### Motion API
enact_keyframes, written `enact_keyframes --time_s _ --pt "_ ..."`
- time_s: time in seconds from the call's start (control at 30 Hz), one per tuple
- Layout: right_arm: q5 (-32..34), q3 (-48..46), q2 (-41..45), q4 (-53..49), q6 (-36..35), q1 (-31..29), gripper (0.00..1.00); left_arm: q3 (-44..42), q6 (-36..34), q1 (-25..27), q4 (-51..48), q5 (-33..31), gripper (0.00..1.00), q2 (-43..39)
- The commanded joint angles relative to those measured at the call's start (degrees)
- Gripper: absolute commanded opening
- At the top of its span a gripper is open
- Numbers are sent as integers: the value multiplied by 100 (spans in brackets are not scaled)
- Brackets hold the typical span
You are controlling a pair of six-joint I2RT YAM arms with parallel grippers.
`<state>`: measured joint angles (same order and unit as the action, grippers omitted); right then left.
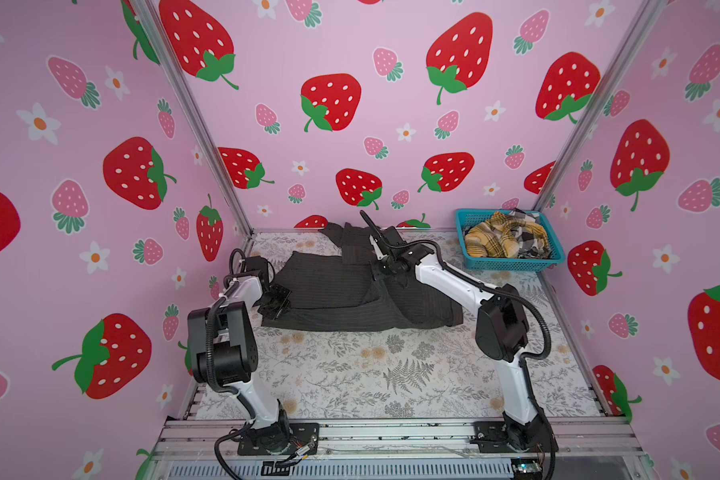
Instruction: Fold and stack the long sleeve shirts
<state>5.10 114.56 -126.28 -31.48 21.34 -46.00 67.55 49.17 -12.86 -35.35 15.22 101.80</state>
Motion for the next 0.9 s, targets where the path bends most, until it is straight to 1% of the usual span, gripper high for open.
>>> enact_keyframes --time_s 0.0,0.03,0.07,0.1,0.13,0.17,0.23,0.3,0.33,0.37,0.4,0.47,0.5,0.53,0.57,0.63,0.67,0.7,0.73,0.77,0.83,0.87 --pt "371 547 -753 -428 -255 2 0 407 -98 -7 -286 -143 0 372" --pt "376 698 -927 -447 -306 1 4 462 -100 -3 -296 -179 0 446" --pt "380 852 -1080 -488 -340 -2 17 507 -100 -1 -311 -201 3 516" --pt "390 954 -1184 -550 -354 -2 32 549 -99 -6 -343 -219 20 565" --pt "418 1055 -1264 -625 -372 3 47 602 -107 -21 -410 -266 33 601" --pt "446 1085 -1278 -703 -393 -1 57 664 -113 -40 -500 -300 42 606" --pt "531 908 -1087 -742 -395 2 66 748 -143 -99 -645 -414 51 486" --pt "631 465 -645 -626 -377 -2 71 823 -190 -191 -813 -624 59 217" --pt "721 181 -365 -561 -351 -5 72 878 -230 -256 -914 -696 60 53" --pt "803 -117 -64 -522 -342 7 73 932 -264 -310 -1024 -1018 61 -121" --pt "824 -345 147 -486 -326 13 73 980 -303 -337 -1100 -1154 61 -251" --pt "799 -1140 812 -300 -262 46 74 1057 -421 -345 -1204 -1336 59 -426" --pt "773 -1504 1081 -170 -202 72 74 1054 -462 -305 -1206 -1294 56 -447" --pt "689 -1935 1364 -34 -124 118 74 1021 -507 -248 -1171 -1213 48 -426" --pt "591 -2337 1630 122 -22 183 74 966 -513 -173 -1122 -1119 43 -366" --pt "277 -3033 2004 434 179 325 73 799 -447 -56 -930 -894 35 -227" --pt "123 -3294 2120 586 246 401 71 699 -375 -14 -794 -813 30 -170" --pt "-3 -3593 2212 739 325 501 69 599 -275 32 -623 -774 27 -90" --pt "-151 -3766 2224 831 368 580 65 515 -177 48 -446 -565 26 -2" --pt "-369 -3937 2199 915 372 661 59 467 -76 57 -325 -464 24 107" --pt "-499 -4106 2111 1045 329 734 54 452 38 56 -215 -287 14 295" --pt "-543 -4186 2077 1111 318 772 52 444 65 63 -195 -296 11 337"
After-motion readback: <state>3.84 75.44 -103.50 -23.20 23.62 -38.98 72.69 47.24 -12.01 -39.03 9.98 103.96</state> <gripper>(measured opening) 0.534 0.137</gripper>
